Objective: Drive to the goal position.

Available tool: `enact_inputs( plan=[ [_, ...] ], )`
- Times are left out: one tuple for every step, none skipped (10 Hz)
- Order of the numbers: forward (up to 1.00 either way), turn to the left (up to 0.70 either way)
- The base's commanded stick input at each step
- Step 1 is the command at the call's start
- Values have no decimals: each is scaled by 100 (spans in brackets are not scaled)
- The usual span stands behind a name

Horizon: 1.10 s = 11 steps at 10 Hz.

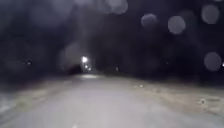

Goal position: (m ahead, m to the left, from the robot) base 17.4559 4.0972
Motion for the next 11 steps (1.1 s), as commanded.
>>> enact_inputs(
  plan=[
    [100, 0],
    [100, 0],
    [100, 0],
    [100, 0],
    [100, 0],
    [100, 0],
    [100, 0],
    [100, 0],
    [100, 0],
    [100, 0],
    [100, 0]
  ],
)
